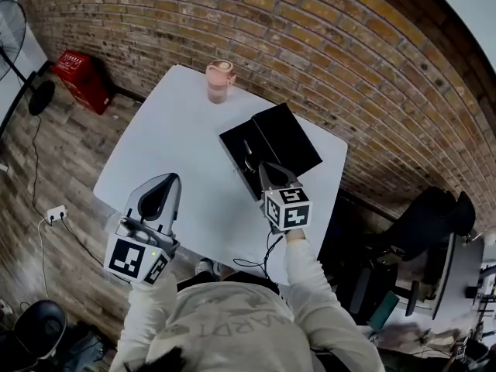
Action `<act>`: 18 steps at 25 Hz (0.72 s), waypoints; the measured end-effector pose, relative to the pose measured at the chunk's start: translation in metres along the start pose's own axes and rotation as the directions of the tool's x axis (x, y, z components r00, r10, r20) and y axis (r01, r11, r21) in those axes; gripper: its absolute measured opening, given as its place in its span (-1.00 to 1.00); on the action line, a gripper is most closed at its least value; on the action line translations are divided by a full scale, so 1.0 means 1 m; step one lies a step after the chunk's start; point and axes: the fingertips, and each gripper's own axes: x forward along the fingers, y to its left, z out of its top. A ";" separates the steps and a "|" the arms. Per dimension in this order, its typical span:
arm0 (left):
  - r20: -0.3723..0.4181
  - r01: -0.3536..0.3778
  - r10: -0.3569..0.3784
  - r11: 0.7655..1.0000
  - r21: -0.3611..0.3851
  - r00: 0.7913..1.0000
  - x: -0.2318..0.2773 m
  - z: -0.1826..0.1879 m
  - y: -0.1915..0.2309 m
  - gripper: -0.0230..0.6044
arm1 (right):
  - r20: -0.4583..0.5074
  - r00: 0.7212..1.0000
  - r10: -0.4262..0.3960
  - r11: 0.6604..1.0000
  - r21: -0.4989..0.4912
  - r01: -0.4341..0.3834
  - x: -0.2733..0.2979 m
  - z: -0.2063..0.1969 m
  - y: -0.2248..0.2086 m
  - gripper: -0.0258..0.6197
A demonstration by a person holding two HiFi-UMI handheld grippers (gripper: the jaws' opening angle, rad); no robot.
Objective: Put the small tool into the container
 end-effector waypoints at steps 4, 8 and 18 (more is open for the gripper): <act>0.006 0.031 -0.031 1.000 0.007 1.000 0.000 0.004 -0.009 -0.91 | 0.079 0.996 -0.033 0.999 0.038 0.030 -0.029 0.012 0.002 -0.89; 0.015 0.056 -0.056 0.998 0.015 0.998 -0.002 0.009 -0.019 -0.91 | 0.151 0.986 -0.066 0.996 0.065 0.057 -0.059 0.025 0.004 -0.89; 0.030 0.115 -0.116 0.993 0.035 0.993 -0.014 0.014 -0.047 -0.91 | 0.284 0.950 -0.130 0.991 0.067 0.116 -0.126 0.042 0.018 -0.89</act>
